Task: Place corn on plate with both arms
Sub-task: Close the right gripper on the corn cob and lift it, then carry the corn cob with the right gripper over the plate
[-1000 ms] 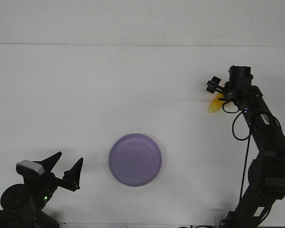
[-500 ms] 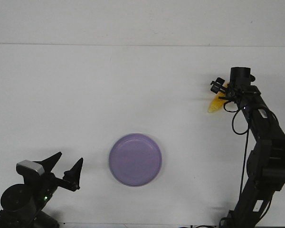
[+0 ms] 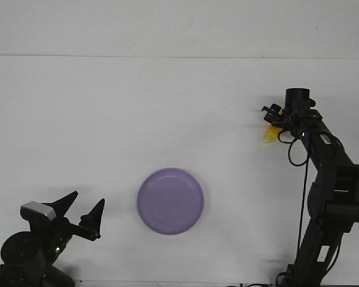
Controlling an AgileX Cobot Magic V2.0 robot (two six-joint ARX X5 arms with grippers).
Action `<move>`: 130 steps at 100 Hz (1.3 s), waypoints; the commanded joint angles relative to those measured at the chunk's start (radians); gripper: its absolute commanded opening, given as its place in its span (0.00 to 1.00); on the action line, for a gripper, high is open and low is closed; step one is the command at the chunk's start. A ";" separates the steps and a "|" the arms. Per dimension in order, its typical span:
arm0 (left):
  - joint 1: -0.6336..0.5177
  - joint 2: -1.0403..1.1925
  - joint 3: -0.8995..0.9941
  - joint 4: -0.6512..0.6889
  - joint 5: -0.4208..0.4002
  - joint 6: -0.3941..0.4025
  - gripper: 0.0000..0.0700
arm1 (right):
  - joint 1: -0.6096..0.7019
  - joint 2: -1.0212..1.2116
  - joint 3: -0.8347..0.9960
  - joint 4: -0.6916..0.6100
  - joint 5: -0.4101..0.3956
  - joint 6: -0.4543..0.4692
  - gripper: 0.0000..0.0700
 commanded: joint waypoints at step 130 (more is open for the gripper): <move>-0.006 0.005 0.001 0.009 -0.005 -0.003 0.83 | 0.847 -0.736 -0.466 0.001 -0.026 -0.317 0.26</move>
